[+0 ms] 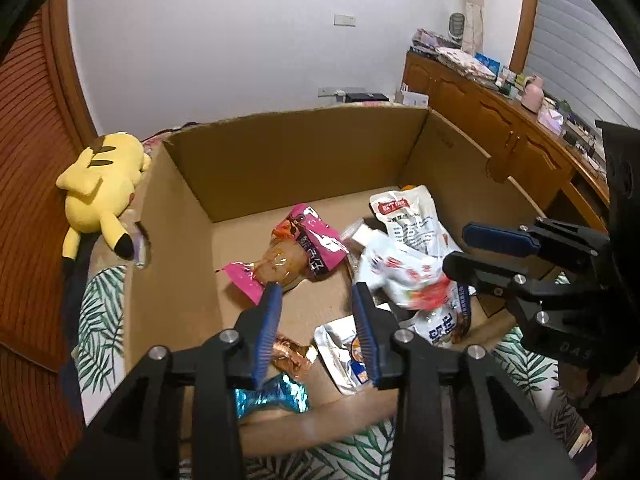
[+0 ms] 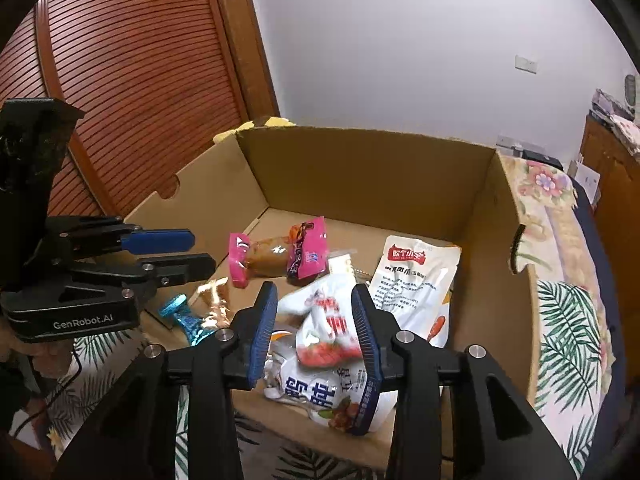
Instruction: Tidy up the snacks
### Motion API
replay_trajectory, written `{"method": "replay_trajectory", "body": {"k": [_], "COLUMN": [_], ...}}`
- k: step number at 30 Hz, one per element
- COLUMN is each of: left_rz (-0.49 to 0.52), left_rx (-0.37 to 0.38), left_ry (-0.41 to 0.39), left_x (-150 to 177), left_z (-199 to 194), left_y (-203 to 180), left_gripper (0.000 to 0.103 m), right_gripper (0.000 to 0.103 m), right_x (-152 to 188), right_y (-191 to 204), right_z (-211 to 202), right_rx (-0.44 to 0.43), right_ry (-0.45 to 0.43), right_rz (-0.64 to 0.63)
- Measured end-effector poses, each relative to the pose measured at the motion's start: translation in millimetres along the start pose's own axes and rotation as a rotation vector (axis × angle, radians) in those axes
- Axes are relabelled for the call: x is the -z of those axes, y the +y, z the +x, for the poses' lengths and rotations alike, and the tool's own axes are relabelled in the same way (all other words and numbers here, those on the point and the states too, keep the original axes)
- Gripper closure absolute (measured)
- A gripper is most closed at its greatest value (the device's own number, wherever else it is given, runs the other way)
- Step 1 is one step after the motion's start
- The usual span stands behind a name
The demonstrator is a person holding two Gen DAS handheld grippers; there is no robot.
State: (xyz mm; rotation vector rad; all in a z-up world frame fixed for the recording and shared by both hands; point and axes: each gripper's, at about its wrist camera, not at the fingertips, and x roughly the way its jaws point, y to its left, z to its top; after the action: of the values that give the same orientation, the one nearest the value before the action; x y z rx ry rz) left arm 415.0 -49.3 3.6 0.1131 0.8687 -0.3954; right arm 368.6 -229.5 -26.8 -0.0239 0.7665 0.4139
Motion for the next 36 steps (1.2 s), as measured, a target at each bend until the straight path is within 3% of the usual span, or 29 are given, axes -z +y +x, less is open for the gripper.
{"method": "replay_trajectory", "body": {"k": [9, 17, 21, 28, 36], "left_rz": [0.006, 0.023, 0.022, 0.007, -0.023], "left_rx": [-0.027, -0.080, -0.093, -0.119, -0.179], "left_ry": [-0.117, -0.242, -0.276, -0.323, -0.365], "left_x": [27.0, 75.6, 101.5, 144.2, 180.3], "left_z": [-80.2, -159.6, -184.0, -216.8, -238.2], "left_y": [-22.1, -52.7, -62.2, -72.8, -81.3], "left_gripper": [0.063, 0.053, 0.050, 0.048, 0.048], "right_gripper": [0.065, 0.059, 0.051, 0.025, 0.013], "right_x": [22.4, 62.2, 81.7, 105.8, 131.7], "right_y": [30.5, 67.5, 84.7, 102.2, 111.8], "right_z": [-71.2, -141.4, -168.6, -203.9, -223.5], "right_rx": [0.036, 0.070, 0.082, 0.154, 0.217], "right_ry": [-0.088, -0.180, -0.222, -0.291, -0.333], "right_rz": [0.006, -0.002, 0.011, 0.020, 0.051]}}
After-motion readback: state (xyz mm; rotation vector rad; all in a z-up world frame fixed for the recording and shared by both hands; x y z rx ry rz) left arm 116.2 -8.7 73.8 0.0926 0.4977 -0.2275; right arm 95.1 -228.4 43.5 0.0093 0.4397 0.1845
